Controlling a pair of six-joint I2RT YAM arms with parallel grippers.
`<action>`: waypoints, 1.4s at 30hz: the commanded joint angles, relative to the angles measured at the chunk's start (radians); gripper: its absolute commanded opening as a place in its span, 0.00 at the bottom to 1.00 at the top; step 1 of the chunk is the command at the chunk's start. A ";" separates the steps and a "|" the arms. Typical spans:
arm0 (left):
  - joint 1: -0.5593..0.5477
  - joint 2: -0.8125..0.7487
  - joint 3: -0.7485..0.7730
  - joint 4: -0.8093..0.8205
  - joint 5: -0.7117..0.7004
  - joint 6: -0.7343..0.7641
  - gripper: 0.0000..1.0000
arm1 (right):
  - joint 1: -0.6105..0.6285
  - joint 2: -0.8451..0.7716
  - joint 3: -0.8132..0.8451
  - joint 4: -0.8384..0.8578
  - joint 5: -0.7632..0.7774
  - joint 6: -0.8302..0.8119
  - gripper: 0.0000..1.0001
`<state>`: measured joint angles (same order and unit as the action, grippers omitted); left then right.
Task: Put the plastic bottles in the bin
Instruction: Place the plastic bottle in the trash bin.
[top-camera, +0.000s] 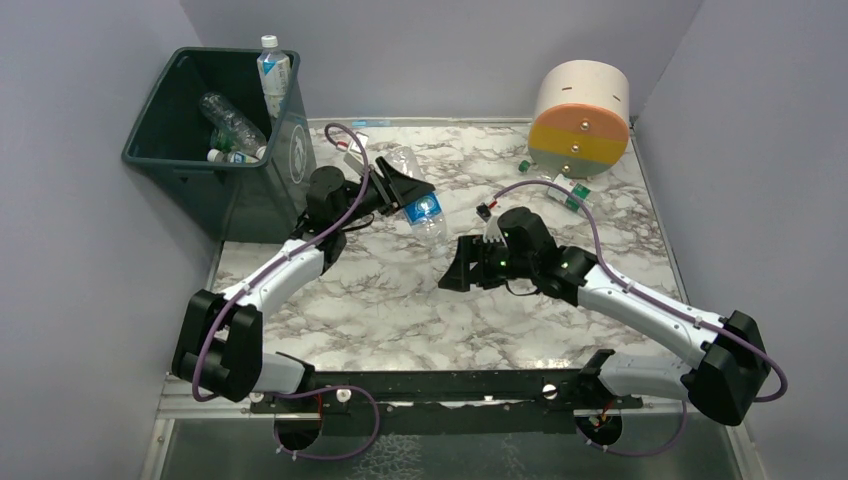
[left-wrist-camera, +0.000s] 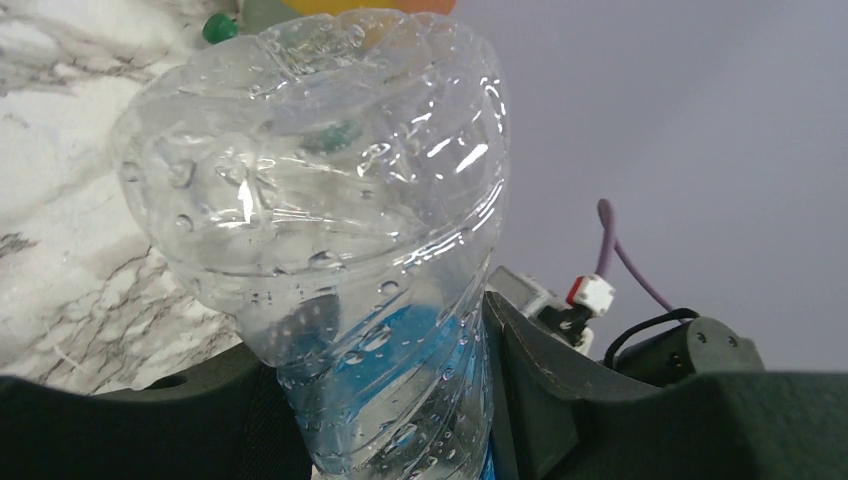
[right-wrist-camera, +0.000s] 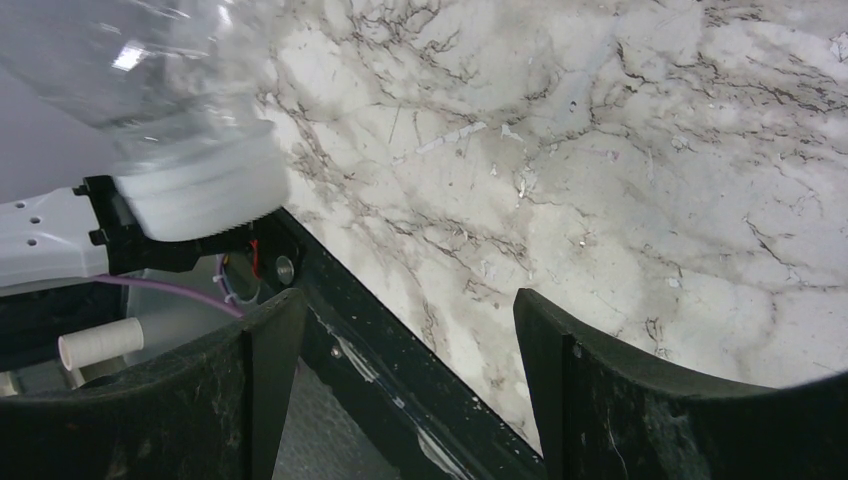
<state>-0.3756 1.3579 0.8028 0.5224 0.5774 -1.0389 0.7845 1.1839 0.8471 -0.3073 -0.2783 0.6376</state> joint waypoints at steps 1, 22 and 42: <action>-0.012 -0.002 0.082 -0.026 0.052 0.048 0.52 | 0.005 -0.028 -0.029 0.028 -0.015 0.014 0.79; 0.276 0.188 0.827 -0.603 0.104 0.357 0.54 | 0.005 -0.165 -0.038 -0.054 0.014 0.014 0.80; 0.781 0.183 1.111 -0.721 0.109 0.465 0.59 | 0.005 -0.228 -0.081 -0.073 0.015 0.030 0.80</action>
<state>0.3542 1.5497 1.8458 -0.1665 0.6800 -0.6353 0.7845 0.9730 0.7704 -0.3653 -0.2764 0.6636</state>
